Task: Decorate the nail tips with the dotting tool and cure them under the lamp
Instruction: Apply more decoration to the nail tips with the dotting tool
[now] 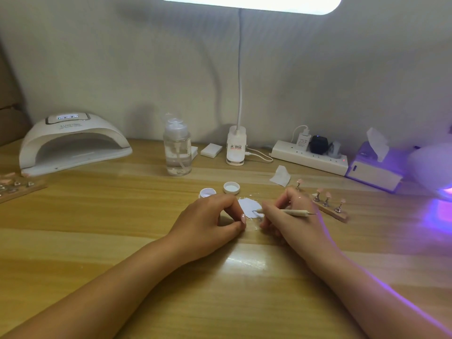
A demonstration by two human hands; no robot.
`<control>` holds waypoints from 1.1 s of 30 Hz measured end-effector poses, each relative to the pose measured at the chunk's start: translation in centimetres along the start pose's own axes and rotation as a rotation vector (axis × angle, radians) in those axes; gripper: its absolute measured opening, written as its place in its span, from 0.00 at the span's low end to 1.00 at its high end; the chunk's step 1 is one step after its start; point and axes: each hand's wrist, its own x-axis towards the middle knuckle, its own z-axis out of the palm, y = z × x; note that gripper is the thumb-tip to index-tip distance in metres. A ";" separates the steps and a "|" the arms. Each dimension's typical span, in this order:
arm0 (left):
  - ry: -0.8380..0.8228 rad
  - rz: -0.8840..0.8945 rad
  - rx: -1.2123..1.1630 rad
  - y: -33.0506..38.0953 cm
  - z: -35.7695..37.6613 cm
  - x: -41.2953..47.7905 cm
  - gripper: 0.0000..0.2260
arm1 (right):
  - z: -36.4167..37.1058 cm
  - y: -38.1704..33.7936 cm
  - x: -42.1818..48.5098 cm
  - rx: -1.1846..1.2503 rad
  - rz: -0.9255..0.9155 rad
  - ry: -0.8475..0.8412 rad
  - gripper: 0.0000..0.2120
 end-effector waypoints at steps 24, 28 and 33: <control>0.010 -0.009 -0.059 -0.2 -0.1 0.1 0.10 | -0.1 -1.4 -0.5 0.323 -0.102 0.182 0.08; 0.007 0.008 -0.046 -0.3 -0.1 0.1 0.08 | 0.6 -1.4 -0.9 0.434 -0.001 0.116 0.10; 0.006 0.026 -0.043 -0.4 -0.1 0.2 0.07 | 0.7 -1.2 -1.3 0.472 0.026 0.057 0.12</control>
